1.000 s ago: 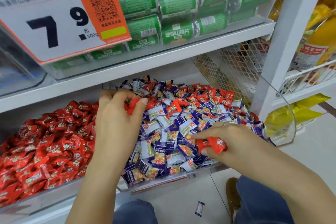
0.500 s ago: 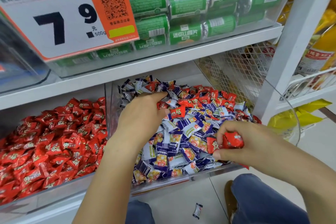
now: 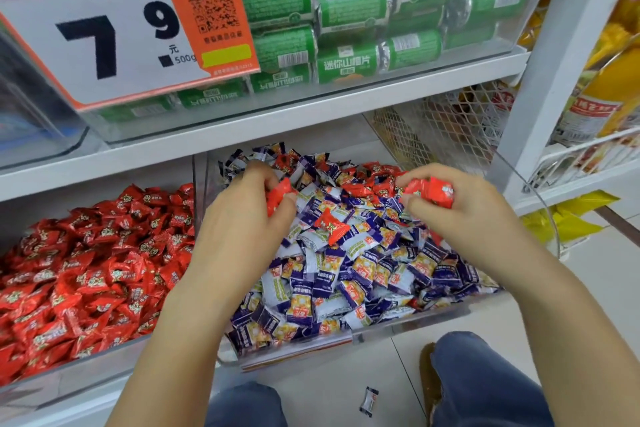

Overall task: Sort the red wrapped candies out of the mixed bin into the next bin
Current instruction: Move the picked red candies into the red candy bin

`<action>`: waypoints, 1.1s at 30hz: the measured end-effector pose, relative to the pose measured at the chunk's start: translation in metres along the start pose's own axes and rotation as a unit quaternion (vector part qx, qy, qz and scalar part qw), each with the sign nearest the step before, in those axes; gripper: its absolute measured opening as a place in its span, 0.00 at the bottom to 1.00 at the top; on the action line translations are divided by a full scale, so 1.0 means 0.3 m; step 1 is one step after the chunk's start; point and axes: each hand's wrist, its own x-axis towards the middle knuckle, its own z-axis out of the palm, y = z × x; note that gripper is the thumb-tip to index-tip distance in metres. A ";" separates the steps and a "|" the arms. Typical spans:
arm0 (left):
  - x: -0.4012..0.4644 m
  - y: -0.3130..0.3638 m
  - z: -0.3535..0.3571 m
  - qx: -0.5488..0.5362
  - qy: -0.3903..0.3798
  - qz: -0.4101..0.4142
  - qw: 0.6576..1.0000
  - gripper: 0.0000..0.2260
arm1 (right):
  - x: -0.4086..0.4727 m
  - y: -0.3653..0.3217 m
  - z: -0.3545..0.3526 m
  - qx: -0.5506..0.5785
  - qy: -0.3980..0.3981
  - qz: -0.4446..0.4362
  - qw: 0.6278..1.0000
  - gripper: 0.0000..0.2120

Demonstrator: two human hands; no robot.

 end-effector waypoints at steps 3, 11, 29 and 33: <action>-0.034 0.027 0.012 -0.014 -0.035 0.077 0.996 0.16 | 0.072 0.013 0.055 -0.012 0.069 0.018 0.997 0.10; -0.048 0.024 0.076 0.142 -0.144 0.158 0.967 0.17 | 0.170 0.031 0.191 -0.236 -0.059 0.021 0.970 0.19; -0.161 -0.183 -0.237 -0.179 0.021 0.105 0.978 0.01 | -0.093 -0.220 0.182 -0.057 -0.020 -0.109 0.992 0.07; -0.192 -0.381 -0.308 -0.190 0.028 0.019 0.981 0.05 | -0.150 -0.394 0.342 -0.009 -0.090 -0.143 0.986 0.08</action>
